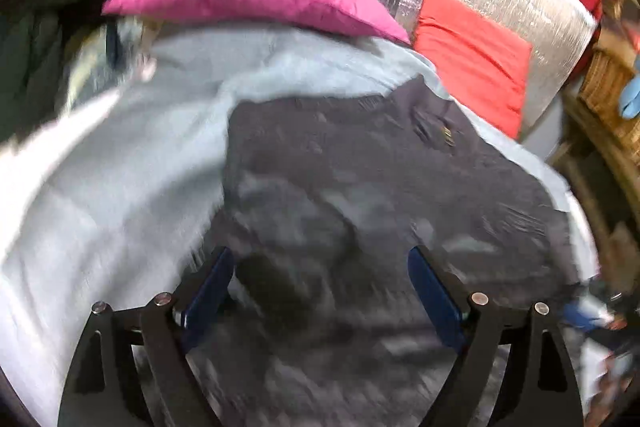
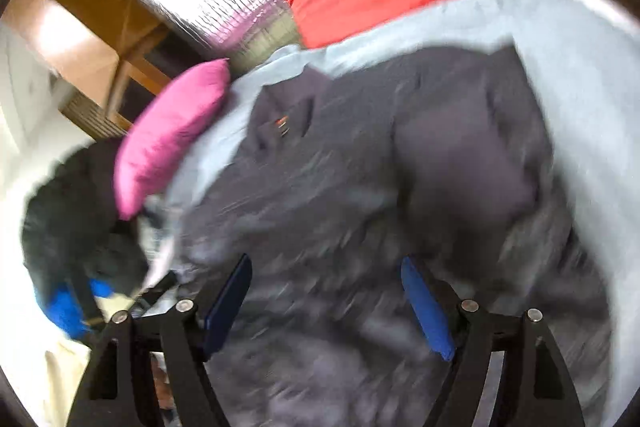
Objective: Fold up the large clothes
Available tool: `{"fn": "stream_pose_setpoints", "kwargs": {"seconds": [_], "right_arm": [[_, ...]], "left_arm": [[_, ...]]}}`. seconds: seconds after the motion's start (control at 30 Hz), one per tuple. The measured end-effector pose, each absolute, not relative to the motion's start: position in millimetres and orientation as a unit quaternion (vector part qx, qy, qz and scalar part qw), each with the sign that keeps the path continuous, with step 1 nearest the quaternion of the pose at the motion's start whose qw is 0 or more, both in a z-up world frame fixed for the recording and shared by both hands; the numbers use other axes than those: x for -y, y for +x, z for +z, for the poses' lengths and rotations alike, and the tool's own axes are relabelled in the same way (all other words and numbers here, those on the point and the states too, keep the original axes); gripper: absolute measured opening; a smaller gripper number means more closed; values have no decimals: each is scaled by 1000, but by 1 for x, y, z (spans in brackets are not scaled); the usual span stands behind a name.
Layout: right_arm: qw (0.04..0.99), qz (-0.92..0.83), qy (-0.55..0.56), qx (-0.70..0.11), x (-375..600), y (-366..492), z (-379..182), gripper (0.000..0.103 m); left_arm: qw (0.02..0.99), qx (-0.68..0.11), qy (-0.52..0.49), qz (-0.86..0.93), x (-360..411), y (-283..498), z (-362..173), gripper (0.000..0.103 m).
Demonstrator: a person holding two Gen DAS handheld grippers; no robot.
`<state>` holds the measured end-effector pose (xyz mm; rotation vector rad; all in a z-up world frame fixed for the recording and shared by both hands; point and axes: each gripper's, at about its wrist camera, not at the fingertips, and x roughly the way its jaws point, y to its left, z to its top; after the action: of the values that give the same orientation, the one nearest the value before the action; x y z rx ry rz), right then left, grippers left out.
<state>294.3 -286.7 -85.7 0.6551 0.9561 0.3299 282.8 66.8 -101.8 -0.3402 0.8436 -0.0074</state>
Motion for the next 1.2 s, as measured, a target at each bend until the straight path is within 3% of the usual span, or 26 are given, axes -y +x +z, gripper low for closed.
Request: {"fn": "stream_pose_setpoints", "kwargs": {"seconds": [0.23, 0.3, 0.33, 0.37, 0.4, 0.5, 0.57, 0.63, 0.7, 0.77, 0.83, 0.93, 1.03, 1.13, 1.2], "right_arm": [[737, 121, 484, -456, 304, 311, -144, 80], [738, 109, 493, -448, 307, 318, -146, 69], [740, 101, 492, -447, 308, 321, -146, 38], [743, 92, 487, -450, 310, 324, -144, 14], [750, 87, 481, -446, 310, 325, -140, 12], [818, 86, 391, -412, 301, 323, -101, 10], [825, 74, 326, -455, 283, 333, -119, 10], [795, 81, 361, -480, 286, 334, -148, 13], [795, 92, 389, -456, 294, 326, -143, 23], [787, 100, 401, -458, 298, 320, -138, 42], [789, 114, 395, -456, 299, 310, -125, 65], [798, 130, 381, -448, 307, 291, -107, 66], [807, 144, 389, -420, 318, 272, -83, 66], [815, 160, 400, -387, 318, 287, -67, 66], [818, 167, 397, -381, 317, 302, -72, 66]], "left_arm": [[850, -461, -254, 20, -65, 293, -142, 89], [850, -447, -276, 31, -69, 296, -137, 89], [850, -442, -286, 32, -72, 298, -133, 71], [853, -436, -286, 34, -74, 299, -130, 48], [856, -436, -273, 46, -76, 302, -127, 18], [864, -439, -242, 50, -75, 310, -139, 15], [882, -432, -180, 61, -64, 312, -146, 15], [883, -434, -165, 62, -60, 314, -142, 15], [873, -445, -192, 57, -71, 317, -142, 17], [865, -455, -209, 46, -78, 317, -138, 22], [864, -453, -214, 47, -87, 309, -133, 52], [872, -442, -210, 34, -86, 286, -120, 60], [891, -413, -188, 29, -78, 277, -105, 61], [908, -386, -159, 34, -66, 285, -98, 66], [900, -409, -146, 42, -61, 300, -110, 69]]}}
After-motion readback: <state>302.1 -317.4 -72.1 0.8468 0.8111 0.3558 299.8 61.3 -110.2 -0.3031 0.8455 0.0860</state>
